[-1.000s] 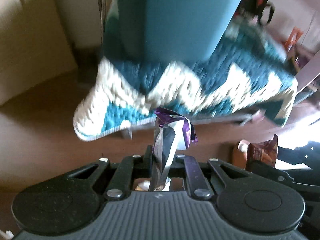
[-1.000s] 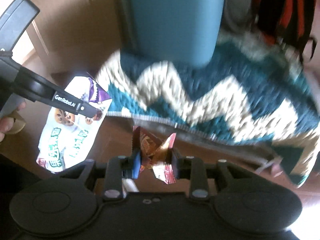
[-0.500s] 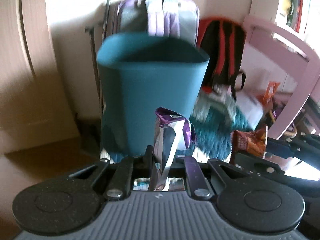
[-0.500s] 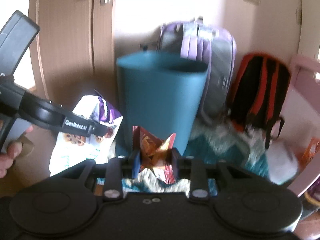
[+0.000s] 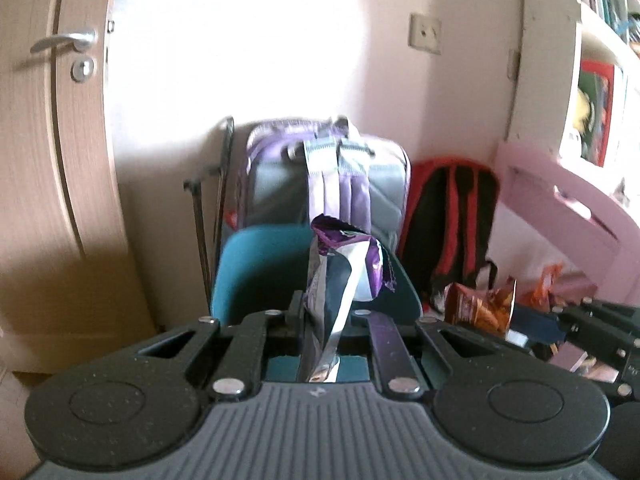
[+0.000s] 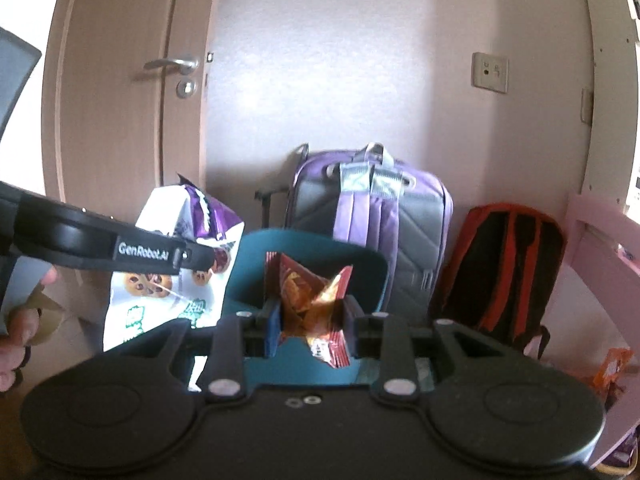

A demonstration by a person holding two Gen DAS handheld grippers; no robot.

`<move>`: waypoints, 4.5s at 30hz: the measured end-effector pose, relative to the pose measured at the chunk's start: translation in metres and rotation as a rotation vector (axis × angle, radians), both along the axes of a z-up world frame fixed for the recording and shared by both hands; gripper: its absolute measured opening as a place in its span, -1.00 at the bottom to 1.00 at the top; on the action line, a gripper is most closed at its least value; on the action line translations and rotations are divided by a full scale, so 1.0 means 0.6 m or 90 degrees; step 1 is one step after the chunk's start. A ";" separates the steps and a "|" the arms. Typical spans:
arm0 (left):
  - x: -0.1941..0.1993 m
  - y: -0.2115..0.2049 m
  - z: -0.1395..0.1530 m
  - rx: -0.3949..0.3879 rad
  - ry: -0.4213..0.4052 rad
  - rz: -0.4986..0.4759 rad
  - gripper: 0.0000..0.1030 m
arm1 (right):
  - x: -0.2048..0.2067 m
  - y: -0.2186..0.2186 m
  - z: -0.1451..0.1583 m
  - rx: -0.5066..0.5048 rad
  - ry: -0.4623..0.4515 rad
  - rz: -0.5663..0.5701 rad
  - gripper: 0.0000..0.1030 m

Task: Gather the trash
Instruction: 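Lift the purple wrapper and orange wrapper up toward the teal wastebasket, then lower both wrappers into the wastebasket and open both tools, then withdraw both open tools from the wastebasket down toward the floor, then grasp the yellow juice carton with the left tool while the right tool grasps the white tissue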

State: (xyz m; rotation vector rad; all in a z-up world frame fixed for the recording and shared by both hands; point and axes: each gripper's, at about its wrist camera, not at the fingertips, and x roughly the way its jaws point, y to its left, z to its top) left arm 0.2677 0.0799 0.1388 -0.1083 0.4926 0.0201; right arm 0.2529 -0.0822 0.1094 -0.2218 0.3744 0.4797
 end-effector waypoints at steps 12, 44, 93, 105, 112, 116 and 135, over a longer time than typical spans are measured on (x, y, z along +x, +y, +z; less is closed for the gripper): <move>0.132 0.043 0.062 -0.009 -0.093 0.049 -0.77 | 0.132 0.054 -0.011 -0.014 0.013 -0.006 -0.42; 0.231 0.007 -0.138 -0.009 0.125 0.005 0.41 | 0.213 0.075 -0.099 -0.047 0.118 0.032 0.25; -0.103 0.081 -0.716 -0.134 0.524 0.205 0.95 | -0.047 0.017 -0.556 -0.155 0.401 0.163 0.98; -0.073 0.117 -1.030 -0.197 0.734 0.297 0.93 | -0.051 0.090 -0.882 -0.311 0.580 0.256 0.82; -0.090 0.119 -1.143 -0.197 0.825 0.318 0.92 | -0.054 0.115 -1.024 -0.352 0.648 0.285 0.72; -0.096 0.116 -1.182 -0.206 0.852 0.323 0.81 | -0.058 0.134 -1.075 -0.362 0.667 0.295 0.61; -0.098 0.117 -1.233 -0.248 0.860 0.305 -0.15 | -0.081 0.178 -1.162 -0.393 0.698 0.274 -0.81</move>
